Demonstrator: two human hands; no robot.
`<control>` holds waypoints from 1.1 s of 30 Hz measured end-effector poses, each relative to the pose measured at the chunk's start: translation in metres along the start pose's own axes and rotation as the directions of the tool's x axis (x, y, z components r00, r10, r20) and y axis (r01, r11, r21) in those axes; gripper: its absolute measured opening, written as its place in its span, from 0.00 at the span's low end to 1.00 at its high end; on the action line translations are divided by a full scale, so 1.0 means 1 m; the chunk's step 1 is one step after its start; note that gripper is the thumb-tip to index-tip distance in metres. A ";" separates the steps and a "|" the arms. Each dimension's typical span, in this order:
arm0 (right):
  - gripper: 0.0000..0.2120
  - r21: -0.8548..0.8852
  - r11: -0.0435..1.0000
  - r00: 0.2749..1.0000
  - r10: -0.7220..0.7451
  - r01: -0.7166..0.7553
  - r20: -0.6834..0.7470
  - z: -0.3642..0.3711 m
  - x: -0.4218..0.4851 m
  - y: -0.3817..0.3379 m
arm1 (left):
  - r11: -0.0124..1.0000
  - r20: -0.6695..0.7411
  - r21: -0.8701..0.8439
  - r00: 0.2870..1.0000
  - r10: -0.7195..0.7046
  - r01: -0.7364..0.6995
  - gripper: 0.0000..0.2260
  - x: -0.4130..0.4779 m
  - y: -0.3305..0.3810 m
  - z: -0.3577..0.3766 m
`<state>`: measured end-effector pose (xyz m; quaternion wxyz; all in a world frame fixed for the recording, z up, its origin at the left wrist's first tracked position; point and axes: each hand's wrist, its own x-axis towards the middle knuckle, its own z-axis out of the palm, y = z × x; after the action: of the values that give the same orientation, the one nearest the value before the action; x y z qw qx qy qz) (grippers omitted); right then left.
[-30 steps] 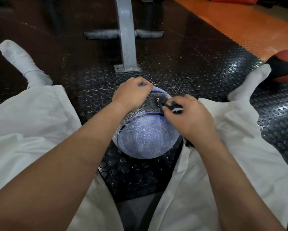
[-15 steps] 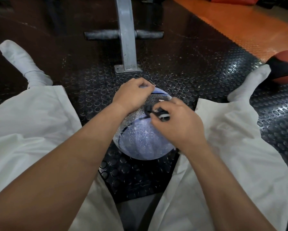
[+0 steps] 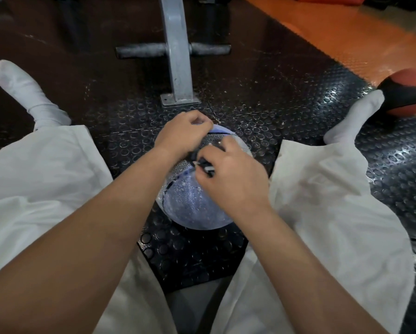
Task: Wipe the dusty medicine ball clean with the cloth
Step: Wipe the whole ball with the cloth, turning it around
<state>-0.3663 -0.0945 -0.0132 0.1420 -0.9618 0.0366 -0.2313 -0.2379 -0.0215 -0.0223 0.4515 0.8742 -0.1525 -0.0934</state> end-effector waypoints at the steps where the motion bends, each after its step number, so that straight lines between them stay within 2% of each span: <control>1: 0.08 0.005 1.000 1.000 -0.007 0.007 -0.007 0.001 -0.001 -0.001 | 1.000 -0.003 -0.021 1.000 -0.001 0.001 0.05 0.001 -0.001 0.000; 4: 0.08 0.048 0.999 1.000 0.022 -0.021 -0.019 -0.003 -0.001 0.009 | 0.998 -0.011 -0.061 1.000 0.025 -0.025 0.05 0.005 -0.004 0.000; 8: 0.10 0.144 0.938 0.946 0.298 -0.315 0.128 -0.015 0.001 0.043 | 0.999 -0.009 -0.050 1.000 0.019 -0.019 0.05 0.008 0.000 0.004; 11: 0.10 0.193 0.901 0.919 0.363 -0.388 0.151 -0.017 0.005 0.052 | 1.000 -0.004 -0.015 1.000 0.002 -0.002 0.06 0.009 0.005 0.009; 15: 0.10 0.160 0.938 0.951 0.300 -0.308 0.075 -0.009 0.004 0.038 | 1.000 -0.044 -0.003 0.999 -0.025 0.025 0.06 0.007 0.005 0.008; 18: 0.09 0.079 0.993 0.995 0.086 -0.083 -0.040 0.001 0.000 0.014 | 0.997 -0.035 -0.065 0.998 -0.048 0.045 0.09 0.005 0.000 0.003; 21: 0.09 0.020 1.000 1.000 -0.009 0.010 -0.010 0.008 -0.001 -0.003 | 0.989 -0.030 -0.144 0.999 -0.045 0.041 0.05 0.005 -0.008 -0.003; 24: 0.09 0.062 0.998 0.998 0.034 -0.030 -0.054 0.003 0.000 0.005 | 0.981 -0.033 -0.193 0.999 -0.020 0.014 0.04 0.006 -0.017 -0.007; 29: 0.10 0.174 0.914 0.929 0.354 -0.367 0.103 -0.003 -0.003 0.048 | 0.985 -0.034 -0.165 0.998 -0.059 0.053 0.05 0.003 -0.017 -0.011; 31: 0.09 0.184 0.906 0.924 0.369 -0.382 0.102 -0.004 -0.002 0.050 | 0.986 -0.042 -0.155 0.997 -0.070 0.062 0.05 0.003 -0.017 -0.011; 33: 0.09 0.174 0.932 0.948 0.313 -0.318 0.058 -0.001 -0.002 0.042 | 0.989 -0.047 -0.134 0.996 -0.071 0.065 0.05 0.004 -0.016 -0.010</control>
<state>-0.3686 -0.1350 -0.0251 0.2645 -0.9298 0.1672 -0.1937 -0.2285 -0.0068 -0.0297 0.5090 0.8490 -0.1043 -0.0961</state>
